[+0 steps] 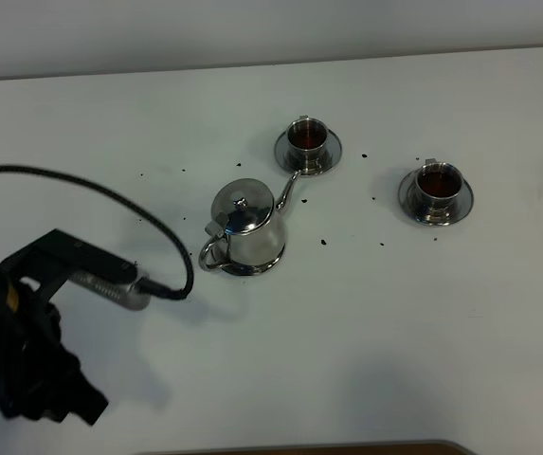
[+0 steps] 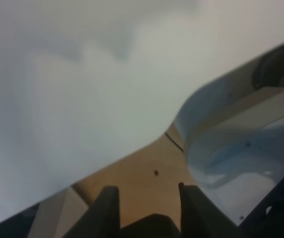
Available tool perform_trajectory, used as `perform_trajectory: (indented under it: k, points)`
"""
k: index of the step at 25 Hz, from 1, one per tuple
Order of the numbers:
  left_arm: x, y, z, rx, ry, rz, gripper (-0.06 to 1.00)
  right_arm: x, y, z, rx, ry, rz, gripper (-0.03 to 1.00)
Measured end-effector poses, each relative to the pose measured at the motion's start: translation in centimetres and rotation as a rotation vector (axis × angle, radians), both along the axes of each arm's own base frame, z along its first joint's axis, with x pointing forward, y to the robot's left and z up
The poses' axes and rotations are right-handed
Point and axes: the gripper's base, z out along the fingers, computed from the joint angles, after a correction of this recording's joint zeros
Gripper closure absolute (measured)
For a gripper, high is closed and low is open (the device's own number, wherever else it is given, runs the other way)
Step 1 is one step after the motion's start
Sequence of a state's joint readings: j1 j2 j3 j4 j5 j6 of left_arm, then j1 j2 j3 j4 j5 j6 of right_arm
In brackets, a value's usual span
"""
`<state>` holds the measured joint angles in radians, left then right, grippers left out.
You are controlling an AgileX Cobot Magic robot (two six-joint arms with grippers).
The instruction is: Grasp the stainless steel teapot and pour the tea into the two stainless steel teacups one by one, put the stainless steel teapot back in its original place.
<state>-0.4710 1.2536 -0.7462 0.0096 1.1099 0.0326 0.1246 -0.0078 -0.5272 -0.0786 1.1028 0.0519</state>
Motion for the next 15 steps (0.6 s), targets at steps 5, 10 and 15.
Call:
perform_trajectory:
  k: [5, 10, 15]
  points:
    - [-3.9, 2.0, -0.9, -0.034, -0.059, 0.004, 0.59, 0.0, 0.0, 0.0, 0.000, 0.000, 0.000, 0.72]
    - [-6.6, 3.2, -1.5, -0.072, -0.095, 0.012, 0.59, 0.0, 0.0, 0.0, 0.000, 0.000, 0.000, 0.72]
    - [-7.6, 3.6, -1.0, -0.114, -0.164, 0.033, 0.59, 0.0, 0.0, 0.0, 0.000, 0.000, 0.000, 0.72]
